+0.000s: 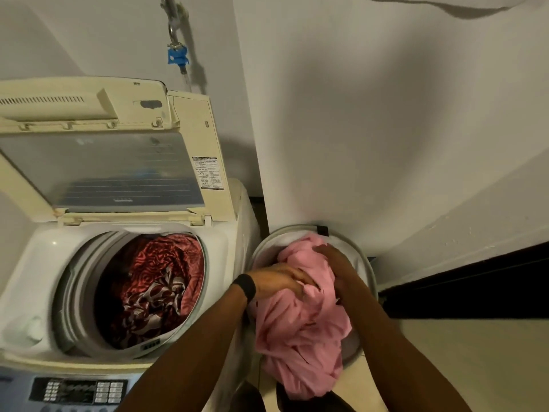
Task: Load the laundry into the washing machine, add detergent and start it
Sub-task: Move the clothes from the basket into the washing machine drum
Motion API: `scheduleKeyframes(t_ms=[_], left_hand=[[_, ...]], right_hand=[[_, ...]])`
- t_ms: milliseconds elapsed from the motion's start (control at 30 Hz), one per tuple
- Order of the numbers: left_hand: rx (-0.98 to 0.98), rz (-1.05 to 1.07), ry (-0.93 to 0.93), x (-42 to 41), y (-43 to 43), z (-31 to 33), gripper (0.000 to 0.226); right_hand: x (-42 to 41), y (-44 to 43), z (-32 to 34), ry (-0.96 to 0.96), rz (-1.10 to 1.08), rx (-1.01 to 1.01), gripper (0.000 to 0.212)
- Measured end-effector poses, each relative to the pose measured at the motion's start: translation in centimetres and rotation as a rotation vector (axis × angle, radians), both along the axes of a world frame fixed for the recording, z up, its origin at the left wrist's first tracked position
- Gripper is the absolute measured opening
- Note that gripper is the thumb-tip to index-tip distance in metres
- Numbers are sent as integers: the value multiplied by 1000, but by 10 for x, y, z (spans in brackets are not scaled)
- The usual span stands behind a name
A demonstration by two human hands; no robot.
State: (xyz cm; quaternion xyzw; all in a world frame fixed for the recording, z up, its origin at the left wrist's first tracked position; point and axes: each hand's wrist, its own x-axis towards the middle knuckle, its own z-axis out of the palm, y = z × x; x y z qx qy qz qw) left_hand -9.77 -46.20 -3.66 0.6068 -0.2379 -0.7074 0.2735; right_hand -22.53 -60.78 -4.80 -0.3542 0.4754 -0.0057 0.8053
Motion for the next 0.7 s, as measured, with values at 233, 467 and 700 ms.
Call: scheduleKeyframes(t_ms=[233,467,700], left_hand=[[118,835,97,5,-1,-13,64],[-53,831,210,3,-25,0,59],[-231,769,292,1,-9,15,82]], right_hand=[[-1,17,45,-341,0,284,45],[-48,33,32,-181,597,16,42],[-59,3,11,120,70,-406,43]])
